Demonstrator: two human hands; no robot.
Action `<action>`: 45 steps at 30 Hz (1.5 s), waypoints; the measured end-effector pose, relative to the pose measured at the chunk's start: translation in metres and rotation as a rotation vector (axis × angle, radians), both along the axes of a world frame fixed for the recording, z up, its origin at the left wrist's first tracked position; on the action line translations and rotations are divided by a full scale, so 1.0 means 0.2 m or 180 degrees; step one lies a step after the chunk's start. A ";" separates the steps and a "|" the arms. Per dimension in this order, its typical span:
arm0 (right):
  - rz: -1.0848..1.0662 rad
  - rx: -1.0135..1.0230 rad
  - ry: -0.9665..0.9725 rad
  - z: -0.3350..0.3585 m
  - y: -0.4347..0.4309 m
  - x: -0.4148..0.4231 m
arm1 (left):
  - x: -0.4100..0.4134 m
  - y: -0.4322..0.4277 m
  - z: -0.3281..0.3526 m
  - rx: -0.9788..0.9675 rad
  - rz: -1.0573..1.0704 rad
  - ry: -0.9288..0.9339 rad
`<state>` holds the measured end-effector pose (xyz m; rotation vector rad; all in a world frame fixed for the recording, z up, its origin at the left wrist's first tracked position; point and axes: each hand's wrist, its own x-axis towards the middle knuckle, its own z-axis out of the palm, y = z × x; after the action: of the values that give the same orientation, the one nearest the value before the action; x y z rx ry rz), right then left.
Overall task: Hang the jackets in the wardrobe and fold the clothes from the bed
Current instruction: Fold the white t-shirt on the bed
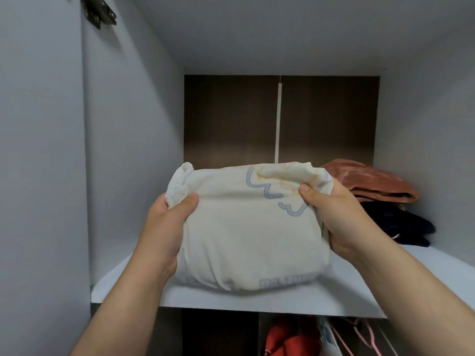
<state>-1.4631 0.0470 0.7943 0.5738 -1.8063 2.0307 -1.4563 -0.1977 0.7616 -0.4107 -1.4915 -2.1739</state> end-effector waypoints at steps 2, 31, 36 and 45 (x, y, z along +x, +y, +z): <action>-0.0046 0.0142 -0.0005 0.02 -0.03 -0.11 | -0.10 -0.04 0.03 -0.0030 0.0029 -0.0073; 0.0143 0.0139 -0.0968 0.26 -0.35 -1.33 | -1.24 -0.31 0.57 -0.1598 0.1526 -0.1485; -0.0628 0.1799 -0.1317 -0.03 -0.37 -1.47 | -1.39 -0.33 0.17 -0.4484 0.2778 -0.1404; -0.0638 0.4160 0.0025 -0.10 -0.40 -1.49 | -1.40 -0.26 0.08 -0.5393 0.0998 -0.1553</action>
<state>-1.7620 -0.0335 0.7738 0.6344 -2.8549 0.4815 -1.7367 -0.2492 0.7776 -0.0742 -3.0693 -0.2891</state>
